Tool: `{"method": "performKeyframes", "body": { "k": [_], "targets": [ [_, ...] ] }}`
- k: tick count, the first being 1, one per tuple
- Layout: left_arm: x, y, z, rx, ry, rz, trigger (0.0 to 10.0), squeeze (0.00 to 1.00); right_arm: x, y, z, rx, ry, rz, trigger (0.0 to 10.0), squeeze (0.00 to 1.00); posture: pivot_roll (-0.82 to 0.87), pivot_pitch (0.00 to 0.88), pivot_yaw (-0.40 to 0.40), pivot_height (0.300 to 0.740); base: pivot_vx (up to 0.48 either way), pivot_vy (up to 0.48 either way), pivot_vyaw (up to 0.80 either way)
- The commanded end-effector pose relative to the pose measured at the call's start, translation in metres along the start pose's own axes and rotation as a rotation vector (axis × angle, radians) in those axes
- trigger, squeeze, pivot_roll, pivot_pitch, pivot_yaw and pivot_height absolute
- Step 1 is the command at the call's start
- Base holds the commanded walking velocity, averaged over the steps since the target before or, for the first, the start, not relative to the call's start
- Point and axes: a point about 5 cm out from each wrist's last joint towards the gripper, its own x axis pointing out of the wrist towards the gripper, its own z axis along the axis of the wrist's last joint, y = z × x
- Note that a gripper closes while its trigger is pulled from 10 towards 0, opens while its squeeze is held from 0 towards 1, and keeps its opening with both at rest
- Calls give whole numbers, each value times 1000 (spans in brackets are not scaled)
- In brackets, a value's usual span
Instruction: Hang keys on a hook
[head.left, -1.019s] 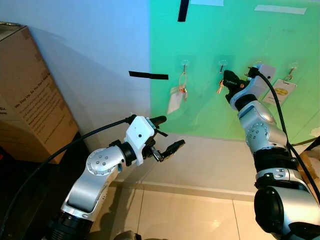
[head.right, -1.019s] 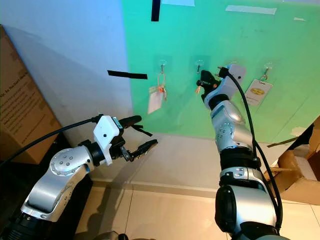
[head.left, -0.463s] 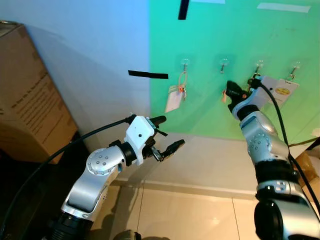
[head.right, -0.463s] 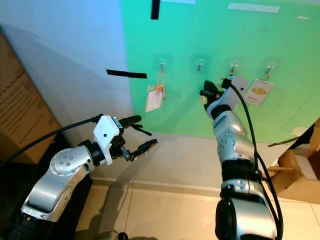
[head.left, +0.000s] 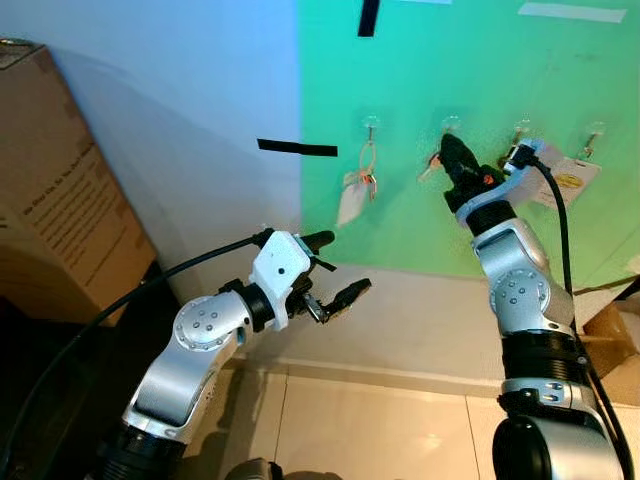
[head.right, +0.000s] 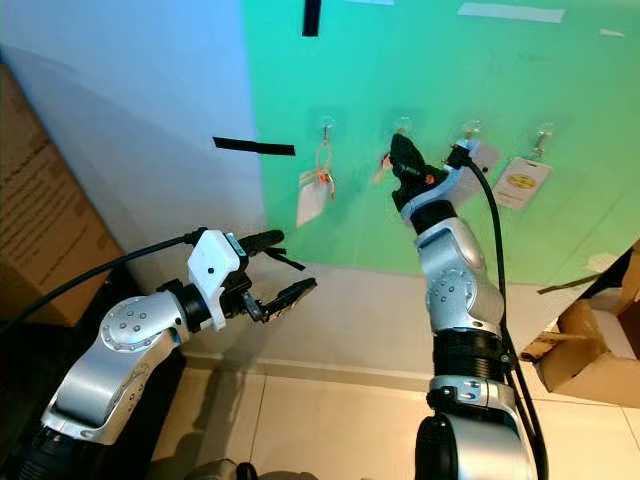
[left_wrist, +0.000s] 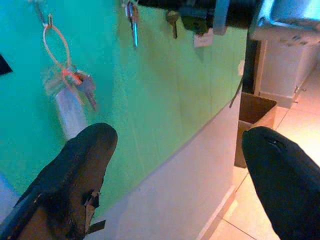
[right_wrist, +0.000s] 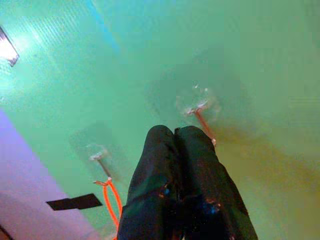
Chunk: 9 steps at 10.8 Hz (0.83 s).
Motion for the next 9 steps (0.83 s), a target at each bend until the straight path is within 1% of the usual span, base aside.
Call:
{"method": "performKeyframes", "body": {
  "k": [1, 2, 4, 5, 7, 9],
  "targets": [
    [-2, -3, 1, 3, 7, -7, 10000, 0, 5, 4, 5, 28, -37, 10, 10000, 0, -69, 16, 7, 740, 0, 0, 0],
    [-5, -3, 2, 4, 10, -8, 10000, 0, 12, 7, 7, 25, -50, 9, 10000, 0, -63, 28, 7, 740, 0, 0, 0],
    [-9, -3, 4, 5, 13, -3, 10000, 0, 22, 9, 8, -8, -56, -9, 10000, 0, -52, 57, 8, 740, 0, 0, 0],
    [-11, -3, 5, 3, 17, -1, 10000, 0, 27, 6, 10, -43, -64, -47, 10000, 0, -49, 71, 9, 740, 0, 0, 0],
    [-13, -6, 4, -5, 29, -3, 10000, 0, 31, -8, 15, -104, -68, -158, 10000, 0, -48, 84, 9, 740, 0, 0, 0],
    [-12, -7, 4, -10, 34, -3, 10000, 0, 28, -12, 18, -107, -86, -166, 10000, 0, -52, 82, 9, 740, 0, 0, 0]
  ]
}}
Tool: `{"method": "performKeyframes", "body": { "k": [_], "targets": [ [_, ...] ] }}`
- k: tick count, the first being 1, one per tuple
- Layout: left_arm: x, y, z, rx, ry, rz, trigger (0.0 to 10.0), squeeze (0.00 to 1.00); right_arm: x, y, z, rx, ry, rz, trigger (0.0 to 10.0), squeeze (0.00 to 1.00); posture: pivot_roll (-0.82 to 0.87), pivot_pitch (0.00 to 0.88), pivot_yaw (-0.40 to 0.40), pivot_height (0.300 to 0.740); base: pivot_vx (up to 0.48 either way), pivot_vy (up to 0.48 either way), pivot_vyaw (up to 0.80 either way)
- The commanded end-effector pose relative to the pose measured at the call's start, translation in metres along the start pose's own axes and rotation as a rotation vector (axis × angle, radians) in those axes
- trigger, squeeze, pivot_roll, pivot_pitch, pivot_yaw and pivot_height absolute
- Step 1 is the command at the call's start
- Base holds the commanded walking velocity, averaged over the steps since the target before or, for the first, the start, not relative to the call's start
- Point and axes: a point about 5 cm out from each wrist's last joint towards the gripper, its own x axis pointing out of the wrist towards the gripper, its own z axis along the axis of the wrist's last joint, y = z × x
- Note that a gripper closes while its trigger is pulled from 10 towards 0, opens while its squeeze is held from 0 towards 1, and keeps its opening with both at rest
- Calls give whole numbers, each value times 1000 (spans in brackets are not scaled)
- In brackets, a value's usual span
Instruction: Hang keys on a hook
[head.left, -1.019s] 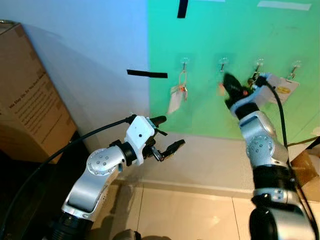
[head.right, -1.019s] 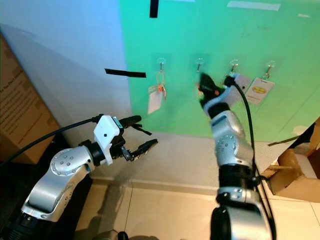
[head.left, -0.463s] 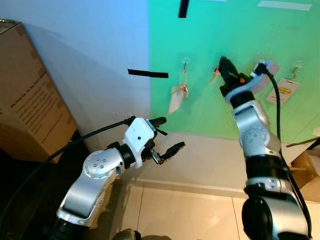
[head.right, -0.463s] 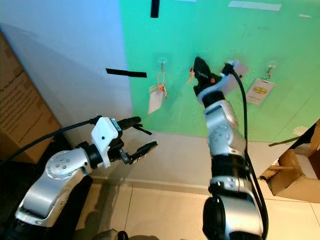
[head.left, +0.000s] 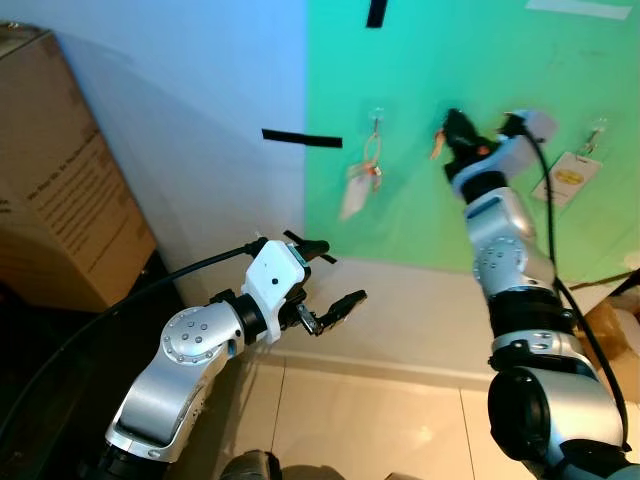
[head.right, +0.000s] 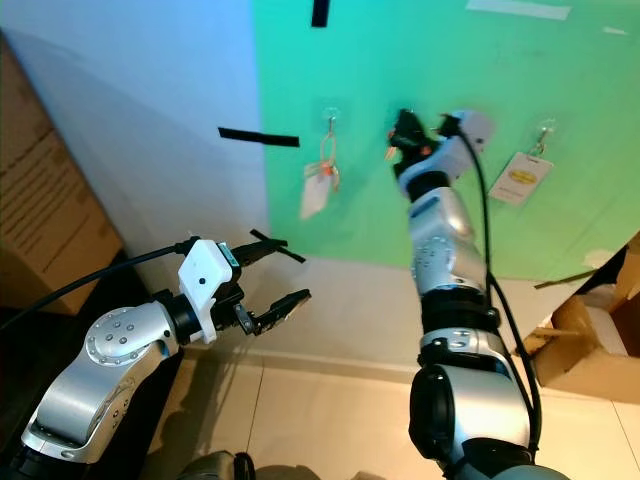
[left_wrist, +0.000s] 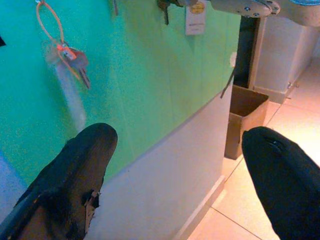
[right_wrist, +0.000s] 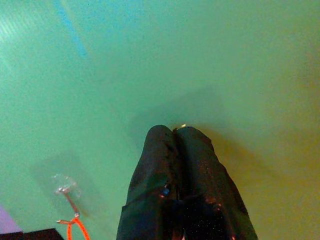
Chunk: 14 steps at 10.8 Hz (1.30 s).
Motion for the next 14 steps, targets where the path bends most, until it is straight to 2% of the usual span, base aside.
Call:
{"method": "performKeyframes", "body": {
  "k": [1, 5, 8, 9, 10, 11, 13, 14],
  "targets": [
    [1, -1, 4, 6, -7, -1, 10000, 0, -5, -12, 4, -2, -18, -38, 10000, 0, -54, 82, 10, 740, 0, 0, 0],
    [4, -4, 3, -3, -11, -6, 10000, 0, -14, -16, 5, -6, -18, -16, 10000, 0, -70, 82, 12, 740, 0, 0, 0],
    [1, -4, 3, -2, -12, -6, 10000, 0, -13, -10, 5, -1, -21, 1, 10000, 0, -66, 71, 6, 740, 0, 0, 0],
    [-1, -5, 3, -1, -11, 1, 10000, 0, -18, -8, 4, -14, -15, 12, 10000, 0, -65, 57, 0, 740, 0, 0, 0],
    [-3, -4, 1, 5, -6, 32, 10000, 0, -29, -6, 0, -65, 22, 34, 10000, 0, -67, 34, -6, 740, 0, 0, 0],
    [-4, -3, -2, 3, 5, 63, 10000, 0, -49, -3, -7, -136, 75, 59, 10000, 0, -68, 11, -8, 740, 0, 0, 0],
    [-4, 3, -11, 12, 47, 142, 10000, 0, -94, -4, -21, -205, 166, 17, 10000, 0, -89, 0, 8, 740, 0, 0, 0],
    [-5, 8, -18, -27, 53, 228, 10000, 0, -125, -6, -33, -353, 246, -15, 10000, 0, -114, 0, 29, 740, 0, 0, 0]
  ]
}}
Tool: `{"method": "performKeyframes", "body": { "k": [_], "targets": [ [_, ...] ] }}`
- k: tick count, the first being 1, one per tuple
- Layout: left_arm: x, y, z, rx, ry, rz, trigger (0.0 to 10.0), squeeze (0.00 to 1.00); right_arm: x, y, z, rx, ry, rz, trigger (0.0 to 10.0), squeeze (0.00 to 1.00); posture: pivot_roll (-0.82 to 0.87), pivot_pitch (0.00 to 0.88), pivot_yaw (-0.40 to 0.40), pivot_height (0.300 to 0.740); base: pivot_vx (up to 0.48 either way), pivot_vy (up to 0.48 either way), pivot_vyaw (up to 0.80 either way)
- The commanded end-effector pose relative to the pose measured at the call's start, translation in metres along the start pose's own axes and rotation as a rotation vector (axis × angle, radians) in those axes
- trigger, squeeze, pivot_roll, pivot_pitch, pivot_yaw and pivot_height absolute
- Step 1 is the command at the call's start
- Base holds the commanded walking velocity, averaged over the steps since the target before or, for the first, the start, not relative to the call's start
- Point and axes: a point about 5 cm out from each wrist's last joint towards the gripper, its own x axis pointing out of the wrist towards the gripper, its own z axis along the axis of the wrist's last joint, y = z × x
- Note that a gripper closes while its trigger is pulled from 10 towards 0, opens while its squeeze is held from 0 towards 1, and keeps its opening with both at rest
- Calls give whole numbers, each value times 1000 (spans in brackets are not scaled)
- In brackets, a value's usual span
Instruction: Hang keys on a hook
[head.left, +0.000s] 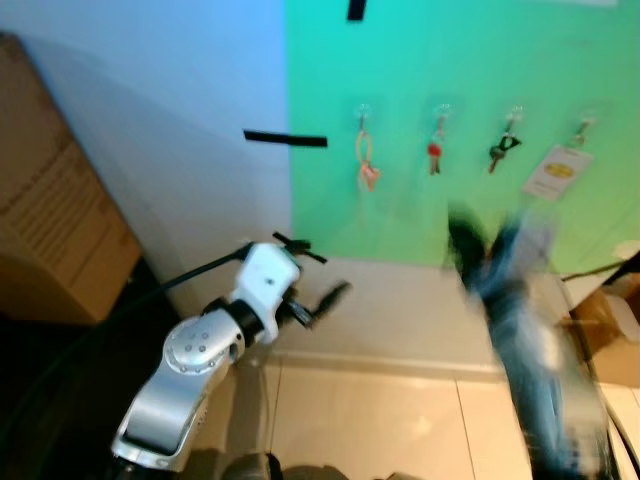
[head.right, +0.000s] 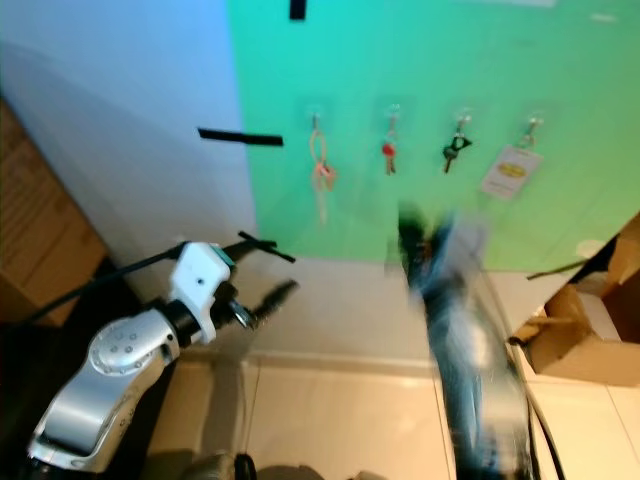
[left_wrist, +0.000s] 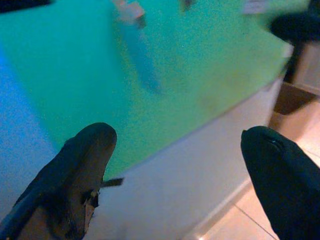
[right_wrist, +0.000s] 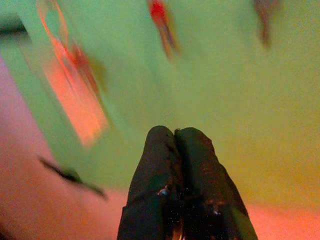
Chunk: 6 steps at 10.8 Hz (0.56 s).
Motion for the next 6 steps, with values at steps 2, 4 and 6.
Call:
{"method": "performKeyframes", "body": {
  "k": [2, 4, 6],
  "targets": [
    [-8, 11, -25, -45, 73, 142, 10000, 0, -28, -13, -14, -133, 53, -209, 10000, 0, -133, 0, 46, 740, 0, 0, -800],
    [-17, 16, -43, -62, 123, 243, 10000, 0, -41, -26, -22, -171, 72, -353, 10000, 0, -147, 0, 37, 740, 0, 0, -800],
    [-17, 21, -44, -25, 113, 355, 10000, 0, -38, -26, -30, -200, 135, -301, 10000, 1000, -127, 0, -2, 740, 0, 0, -800]
  ]
}}
